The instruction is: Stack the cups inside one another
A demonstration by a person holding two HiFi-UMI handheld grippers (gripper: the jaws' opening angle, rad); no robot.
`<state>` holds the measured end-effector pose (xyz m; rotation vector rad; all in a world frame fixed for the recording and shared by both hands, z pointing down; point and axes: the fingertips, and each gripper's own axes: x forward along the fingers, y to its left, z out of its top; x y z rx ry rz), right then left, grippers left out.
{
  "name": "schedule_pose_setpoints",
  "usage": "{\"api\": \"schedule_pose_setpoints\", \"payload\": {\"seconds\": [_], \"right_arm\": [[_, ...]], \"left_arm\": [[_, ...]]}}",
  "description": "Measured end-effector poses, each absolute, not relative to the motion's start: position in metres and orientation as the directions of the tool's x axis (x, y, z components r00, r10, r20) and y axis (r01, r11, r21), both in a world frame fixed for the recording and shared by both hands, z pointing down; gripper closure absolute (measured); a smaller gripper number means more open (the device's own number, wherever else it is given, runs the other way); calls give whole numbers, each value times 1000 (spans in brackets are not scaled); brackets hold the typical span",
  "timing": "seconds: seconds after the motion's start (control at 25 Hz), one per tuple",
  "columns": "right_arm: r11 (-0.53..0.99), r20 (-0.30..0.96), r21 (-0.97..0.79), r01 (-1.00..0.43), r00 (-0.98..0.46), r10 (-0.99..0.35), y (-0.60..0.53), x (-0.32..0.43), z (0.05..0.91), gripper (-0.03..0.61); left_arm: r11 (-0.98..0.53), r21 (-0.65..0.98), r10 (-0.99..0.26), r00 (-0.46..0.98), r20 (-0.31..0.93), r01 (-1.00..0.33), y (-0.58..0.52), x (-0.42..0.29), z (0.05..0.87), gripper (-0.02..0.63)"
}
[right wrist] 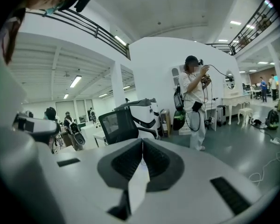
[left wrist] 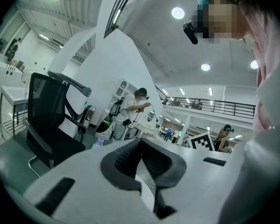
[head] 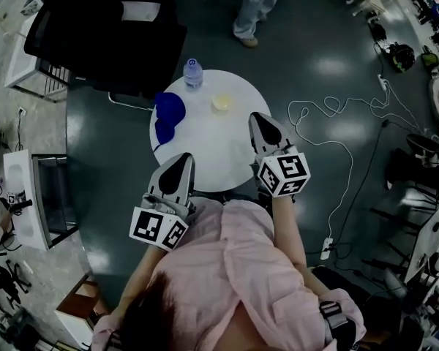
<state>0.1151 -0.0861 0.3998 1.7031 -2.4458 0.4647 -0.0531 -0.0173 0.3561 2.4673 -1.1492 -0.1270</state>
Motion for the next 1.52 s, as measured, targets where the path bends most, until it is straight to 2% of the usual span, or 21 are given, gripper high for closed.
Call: {"api": "schedule_pose_setpoints", "payload": {"seconds": [0.8,1.52], "right_arm": [[330,188,-218,-918,-372,-909,-7,152,371,548],[371,194,-219,-902,-413,-890,32,161,382,548]], "left_arm": [[-578,374,-757,648,85,-725,31,-4,352,597],[-565,342,-777,624,85,-751,56,16,357,597]]}}
